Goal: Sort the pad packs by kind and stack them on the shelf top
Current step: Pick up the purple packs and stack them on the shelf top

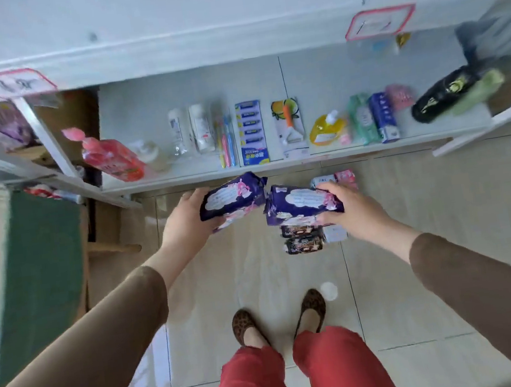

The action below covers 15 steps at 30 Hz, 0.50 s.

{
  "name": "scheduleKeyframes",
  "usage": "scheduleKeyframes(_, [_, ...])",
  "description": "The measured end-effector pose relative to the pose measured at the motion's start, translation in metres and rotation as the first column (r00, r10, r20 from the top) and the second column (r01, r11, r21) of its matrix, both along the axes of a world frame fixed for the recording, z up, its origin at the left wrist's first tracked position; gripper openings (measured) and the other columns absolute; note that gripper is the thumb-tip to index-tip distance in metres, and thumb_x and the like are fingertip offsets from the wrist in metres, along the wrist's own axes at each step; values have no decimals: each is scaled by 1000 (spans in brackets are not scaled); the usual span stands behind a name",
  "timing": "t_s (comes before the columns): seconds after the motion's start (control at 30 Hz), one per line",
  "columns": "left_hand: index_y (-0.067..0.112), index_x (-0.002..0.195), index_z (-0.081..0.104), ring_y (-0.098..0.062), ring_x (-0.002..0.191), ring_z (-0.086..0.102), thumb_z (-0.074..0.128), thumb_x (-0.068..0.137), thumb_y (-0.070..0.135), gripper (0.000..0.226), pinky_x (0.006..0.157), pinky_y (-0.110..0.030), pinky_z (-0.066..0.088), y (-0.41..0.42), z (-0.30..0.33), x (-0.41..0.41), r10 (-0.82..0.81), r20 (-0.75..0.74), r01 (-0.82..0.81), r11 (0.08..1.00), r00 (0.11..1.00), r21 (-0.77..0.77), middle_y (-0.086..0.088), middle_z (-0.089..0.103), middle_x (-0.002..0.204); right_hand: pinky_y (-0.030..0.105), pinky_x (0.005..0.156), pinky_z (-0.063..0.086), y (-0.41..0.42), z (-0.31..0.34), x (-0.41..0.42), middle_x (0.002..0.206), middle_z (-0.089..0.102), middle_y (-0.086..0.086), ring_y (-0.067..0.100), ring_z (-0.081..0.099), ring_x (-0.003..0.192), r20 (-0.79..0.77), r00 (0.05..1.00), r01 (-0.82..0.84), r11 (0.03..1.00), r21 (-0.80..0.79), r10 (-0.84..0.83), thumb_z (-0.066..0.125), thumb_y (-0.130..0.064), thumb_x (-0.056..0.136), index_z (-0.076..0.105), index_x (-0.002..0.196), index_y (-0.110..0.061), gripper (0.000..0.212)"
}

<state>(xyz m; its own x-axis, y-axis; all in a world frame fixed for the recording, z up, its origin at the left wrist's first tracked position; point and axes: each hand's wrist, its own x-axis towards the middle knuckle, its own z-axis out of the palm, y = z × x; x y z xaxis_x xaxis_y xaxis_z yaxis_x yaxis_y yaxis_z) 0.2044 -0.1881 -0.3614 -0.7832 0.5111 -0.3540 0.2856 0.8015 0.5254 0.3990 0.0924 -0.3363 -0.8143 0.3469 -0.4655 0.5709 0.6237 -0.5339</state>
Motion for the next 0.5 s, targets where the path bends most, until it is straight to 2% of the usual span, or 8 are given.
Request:
scheduleKeyframes(0.1, [31, 127, 54, -22, 95, 59, 80, 72, 31, 61, 79, -35, 48, 11, 93, -2, -7, -28, 9, 994, 1000, 107, 3, 58, 108, 24, 69, 43, 27, 95, 5, 118, 63, -11, 5, 59, 84, -73, 996, 45, 999, 13, -44, 79, -28, 82, 50, 132, -39, 59])
scheduleKeyframes(0.17, [32, 127, 53, -20, 94, 60, 80, 71, 31, 61, 79, -35, 49, 22, 143, -6, -37, -64, 46, 989, 997, 143, 4, 59, 108, 21, 70, 41, 45, 146, 2, 118, 59, -12, 6, 55, 92, -107, 994, 37, 998, 50, -31, 78, -29, 83, 48, 137, -38, 62])
scheduleKeyframes(0.23, [35, 126, 53, -18, 93, 59, 80, 72, 32, 61, 78, -33, 48, 37, 184, -14, -74, -104, 92, 979, 992, 181, 6, 59, 107, 26, 77, 39, 66, 188, -4, 120, 59, -6, 12, 54, 98, -158, 987, 38, 997, 71, -27, 79, -26, 82, 50, 139, -30, 64])
scheduleKeyframes(0.4, [46, 125, 47, 1, 87, 55, 78, 75, 41, 59, 73, -23, 43, 82, 255, -35, -69, -200, 114, 967, 977, 226, 16, 50, 107, 28, 75, 43, 123, 258, -25, 112, 58, -11, 9, 58, 96, -251, 968, -4, 995, 98, 28, 79, -32, 81, 52, 131, -34, 56])
scheduleKeyframes(0.5, [36, 128, 50, -7, 89, 56, 78, 76, 38, 58, 78, -28, 46, 111, 282, -53, -53, -277, 116, 968, 960, 220, 12, 47, 110, 33, 77, 44, 154, 281, -48, 111, 56, -10, 13, 56, 97, -291, 955, -19, 990, 140, 59, 78, -34, 81, 52, 127, -37, 53])
